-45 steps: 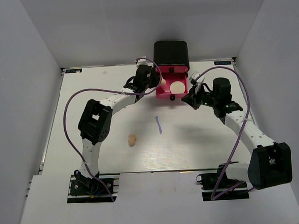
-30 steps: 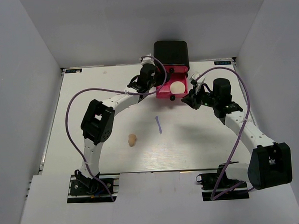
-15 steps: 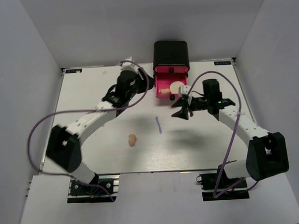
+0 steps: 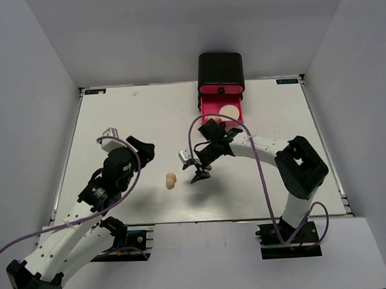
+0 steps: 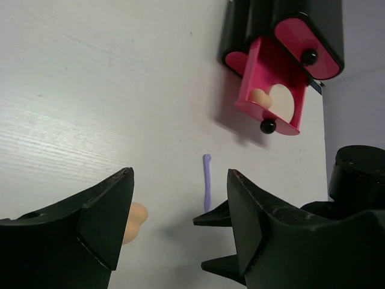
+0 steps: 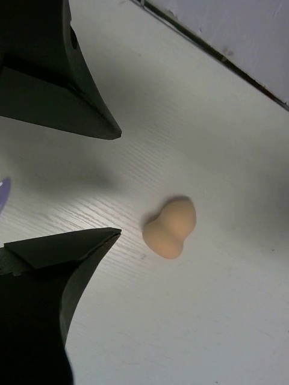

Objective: Organize the makeup

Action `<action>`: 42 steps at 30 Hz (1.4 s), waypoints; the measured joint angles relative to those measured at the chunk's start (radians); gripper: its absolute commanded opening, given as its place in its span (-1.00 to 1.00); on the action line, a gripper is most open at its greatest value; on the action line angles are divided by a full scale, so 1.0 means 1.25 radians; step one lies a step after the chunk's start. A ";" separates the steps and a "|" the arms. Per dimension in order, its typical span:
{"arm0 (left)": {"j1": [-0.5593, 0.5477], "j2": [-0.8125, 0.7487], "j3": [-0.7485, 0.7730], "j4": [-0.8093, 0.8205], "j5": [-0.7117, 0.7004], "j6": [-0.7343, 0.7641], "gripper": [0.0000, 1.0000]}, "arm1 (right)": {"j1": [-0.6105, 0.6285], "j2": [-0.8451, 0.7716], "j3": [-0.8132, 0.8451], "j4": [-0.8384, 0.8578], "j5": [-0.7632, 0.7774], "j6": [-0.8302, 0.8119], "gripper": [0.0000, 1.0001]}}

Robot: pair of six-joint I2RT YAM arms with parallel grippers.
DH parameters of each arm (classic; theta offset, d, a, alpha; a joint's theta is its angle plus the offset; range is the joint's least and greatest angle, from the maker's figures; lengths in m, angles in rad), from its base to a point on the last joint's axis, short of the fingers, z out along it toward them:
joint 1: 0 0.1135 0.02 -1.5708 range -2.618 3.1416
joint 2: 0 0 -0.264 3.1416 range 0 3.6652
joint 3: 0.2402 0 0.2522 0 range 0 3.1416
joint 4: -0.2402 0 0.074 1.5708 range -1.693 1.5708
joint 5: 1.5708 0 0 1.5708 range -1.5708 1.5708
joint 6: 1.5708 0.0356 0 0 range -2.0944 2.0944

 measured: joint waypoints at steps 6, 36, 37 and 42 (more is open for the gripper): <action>0.000 -0.044 -0.008 -0.080 -0.049 -0.051 0.47 | 0.062 0.067 0.047 0.053 0.061 0.036 0.28; 0.000 -0.076 -0.018 -0.198 -0.103 -0.142 0.47 | 0.163 0.242 0.122 0.317 0.300 0.293 -0.83; 0.000 -0.076 -0.018 -0.200 -0.103 -0.144 0.47 | 0.163 0.242 0.122 0.317 0.299 0.297 -0.86; 0.000 -0.076 -0.018 -0.203 -0.103 -0.149 0.47 | 0.162 0.241 0.131 0.317 0.294 0.317 -1.00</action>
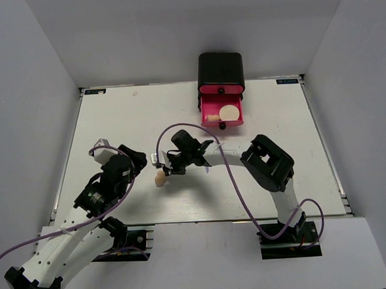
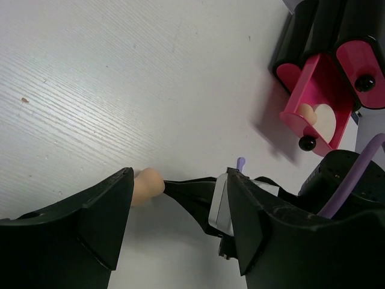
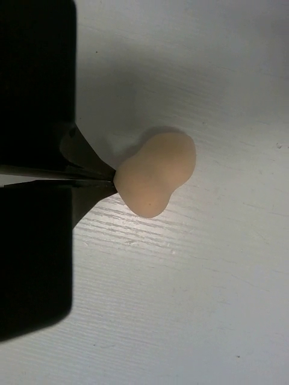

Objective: Organize the makeup

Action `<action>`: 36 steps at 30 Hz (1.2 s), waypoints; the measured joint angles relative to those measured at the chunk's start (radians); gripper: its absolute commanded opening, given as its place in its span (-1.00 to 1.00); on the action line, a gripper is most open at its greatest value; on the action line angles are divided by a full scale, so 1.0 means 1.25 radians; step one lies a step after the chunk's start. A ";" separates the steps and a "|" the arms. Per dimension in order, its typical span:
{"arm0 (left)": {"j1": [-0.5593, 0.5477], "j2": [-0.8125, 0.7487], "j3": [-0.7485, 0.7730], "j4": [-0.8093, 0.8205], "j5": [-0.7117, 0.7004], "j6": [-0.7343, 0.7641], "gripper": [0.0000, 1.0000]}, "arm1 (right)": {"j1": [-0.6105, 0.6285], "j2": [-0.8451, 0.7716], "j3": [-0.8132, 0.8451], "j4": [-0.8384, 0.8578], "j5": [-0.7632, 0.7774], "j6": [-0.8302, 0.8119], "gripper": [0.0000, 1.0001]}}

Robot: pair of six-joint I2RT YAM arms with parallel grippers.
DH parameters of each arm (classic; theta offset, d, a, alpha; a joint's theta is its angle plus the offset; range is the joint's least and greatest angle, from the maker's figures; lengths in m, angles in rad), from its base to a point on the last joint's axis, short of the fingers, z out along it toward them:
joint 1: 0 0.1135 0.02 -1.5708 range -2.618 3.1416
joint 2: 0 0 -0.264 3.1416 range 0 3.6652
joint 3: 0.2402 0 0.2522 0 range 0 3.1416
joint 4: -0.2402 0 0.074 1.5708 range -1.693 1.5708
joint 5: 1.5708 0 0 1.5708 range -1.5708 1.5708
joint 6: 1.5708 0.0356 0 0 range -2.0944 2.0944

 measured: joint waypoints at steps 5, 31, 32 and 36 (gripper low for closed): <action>0.000 0.000 0.000 -0.002 0.000 -0.002 0.47 | -0.003 -0.026 -0.004 -0.001 0.005 0.018 -1.00; 0.000 0.038 -0.042 0.109 0.036 0.006 0.47 | -0.389 -0.259 0.011 0.006 0.290 0.126 -1.00; 0.000 0.038 -0.042 0.112 0.038 0.006 0.47 | -0.396 -0.240 0.025 0.005 0.298 0.130 -1.00; 0.000 0.040 -0.047 0.125 0.048 0.006 0.47 | -0.422 -0.160 0.099 -0.002 0.318 0.144 -1.00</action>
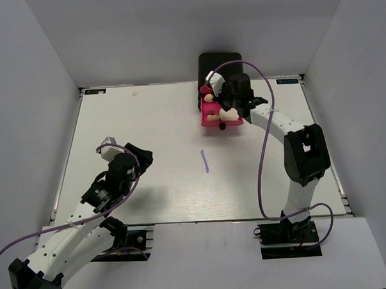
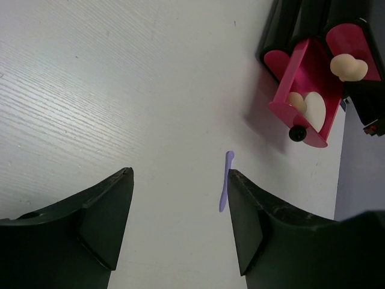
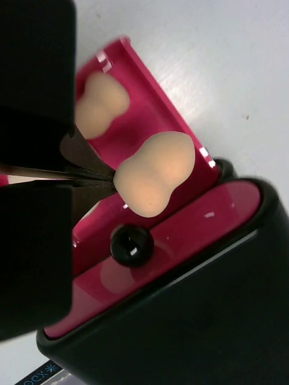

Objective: Organize the makeup

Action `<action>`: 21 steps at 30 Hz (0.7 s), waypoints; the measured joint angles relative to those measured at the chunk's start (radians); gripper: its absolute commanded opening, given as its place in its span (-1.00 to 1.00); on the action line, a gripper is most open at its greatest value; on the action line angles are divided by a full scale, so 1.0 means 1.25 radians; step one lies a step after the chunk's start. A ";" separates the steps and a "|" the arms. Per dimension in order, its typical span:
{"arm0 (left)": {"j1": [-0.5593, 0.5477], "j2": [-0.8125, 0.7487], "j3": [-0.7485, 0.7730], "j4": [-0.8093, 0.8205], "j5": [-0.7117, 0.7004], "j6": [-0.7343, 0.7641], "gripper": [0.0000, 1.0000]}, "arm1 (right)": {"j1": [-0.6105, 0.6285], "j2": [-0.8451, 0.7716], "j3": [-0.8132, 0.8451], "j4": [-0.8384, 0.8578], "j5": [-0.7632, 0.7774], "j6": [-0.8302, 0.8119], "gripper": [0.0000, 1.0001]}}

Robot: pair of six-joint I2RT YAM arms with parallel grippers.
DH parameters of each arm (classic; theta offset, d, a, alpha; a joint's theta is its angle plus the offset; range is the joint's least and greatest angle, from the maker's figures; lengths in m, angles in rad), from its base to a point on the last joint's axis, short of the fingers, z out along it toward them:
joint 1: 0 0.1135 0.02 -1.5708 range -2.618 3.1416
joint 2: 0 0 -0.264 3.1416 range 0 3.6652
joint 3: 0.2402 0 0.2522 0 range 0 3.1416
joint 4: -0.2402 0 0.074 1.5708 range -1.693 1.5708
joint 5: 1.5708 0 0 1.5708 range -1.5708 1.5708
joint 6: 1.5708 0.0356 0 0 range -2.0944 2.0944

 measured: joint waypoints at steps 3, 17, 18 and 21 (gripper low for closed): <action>0.000 0.010 -0.005 0.001 0.006 0.000 0.47 | -0.015 0.048 0.045 -0.007 0.011 0.009 -0.82; 0.000 0.052 -0.005 0.025 0.029 0.004 0.47 | -0.035 0.081 0.069 -0.068 -0.037 0.037 -0.56; 0.000 0.056 -0.005 0.025 0.031 0.005 0.46 | -0.037 0.079 0.069 -0.074 -0.051 0.048 -1.00; 0.000 0.063 -0.005 0.027 0.037 0.006 0.47 | -0.052 0.046 0.063 -0.102 -0.125 0.081 -1.00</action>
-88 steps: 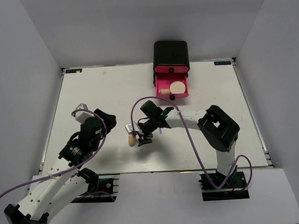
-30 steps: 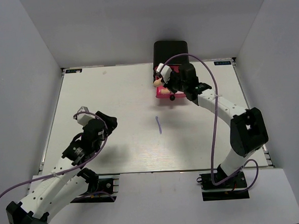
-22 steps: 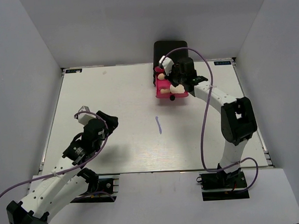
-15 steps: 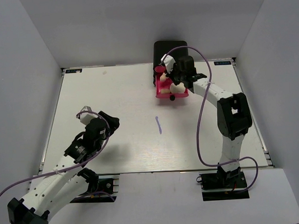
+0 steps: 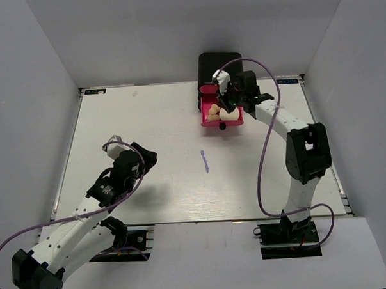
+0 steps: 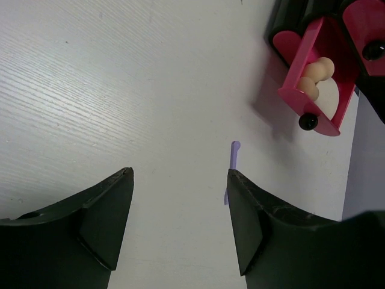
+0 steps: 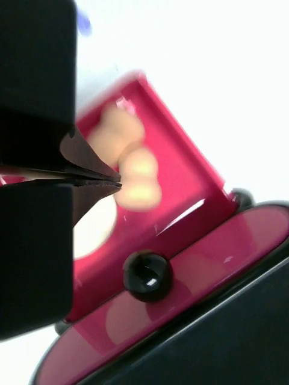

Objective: Organize the makeup

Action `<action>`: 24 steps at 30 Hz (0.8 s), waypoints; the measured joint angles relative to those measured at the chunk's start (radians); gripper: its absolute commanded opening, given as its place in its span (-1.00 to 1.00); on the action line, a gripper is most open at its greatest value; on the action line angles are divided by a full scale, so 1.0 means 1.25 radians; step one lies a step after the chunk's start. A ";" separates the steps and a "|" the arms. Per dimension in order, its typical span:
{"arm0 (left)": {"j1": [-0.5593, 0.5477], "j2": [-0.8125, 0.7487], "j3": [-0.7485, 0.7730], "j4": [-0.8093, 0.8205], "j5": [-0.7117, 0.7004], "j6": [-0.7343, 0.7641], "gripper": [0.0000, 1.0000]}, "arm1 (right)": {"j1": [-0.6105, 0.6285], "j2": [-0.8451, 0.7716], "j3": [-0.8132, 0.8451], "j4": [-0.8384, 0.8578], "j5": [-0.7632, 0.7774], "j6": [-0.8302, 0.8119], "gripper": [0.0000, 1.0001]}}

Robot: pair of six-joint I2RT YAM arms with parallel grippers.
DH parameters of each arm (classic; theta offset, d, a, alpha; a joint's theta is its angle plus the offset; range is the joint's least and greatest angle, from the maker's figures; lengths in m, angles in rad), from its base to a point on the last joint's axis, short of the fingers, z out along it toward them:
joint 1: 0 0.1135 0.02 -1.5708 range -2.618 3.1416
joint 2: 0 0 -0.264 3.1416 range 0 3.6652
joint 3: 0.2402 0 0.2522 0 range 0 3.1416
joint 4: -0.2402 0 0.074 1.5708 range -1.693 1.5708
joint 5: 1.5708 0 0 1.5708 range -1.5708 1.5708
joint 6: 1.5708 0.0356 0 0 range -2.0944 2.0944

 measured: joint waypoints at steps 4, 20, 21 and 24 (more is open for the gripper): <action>0.000 0.003 0.000 0.018 0.007 0.001 0.46 | -0.041 -0.128 -0.079 -0.004 -0.144 0.058 -1.00; 0.000 0.040 -0.006 0.065 0.031 0.006 0.45 | -0.094 -0.384 -0.592 0.081 -0.227 0.421 -0.18; 0.000 0.046 -0.006 0.068 0.033 0.007 0.45 | -0.094 -0.385 -0.606 0.109 -0.222 0.459 -0.17; -0.001 0.064 -0.006 0.071 0.036 0.007 0.45 | -0.095 -0.381 -0.645 0.198 -0.199 0.574 -0.15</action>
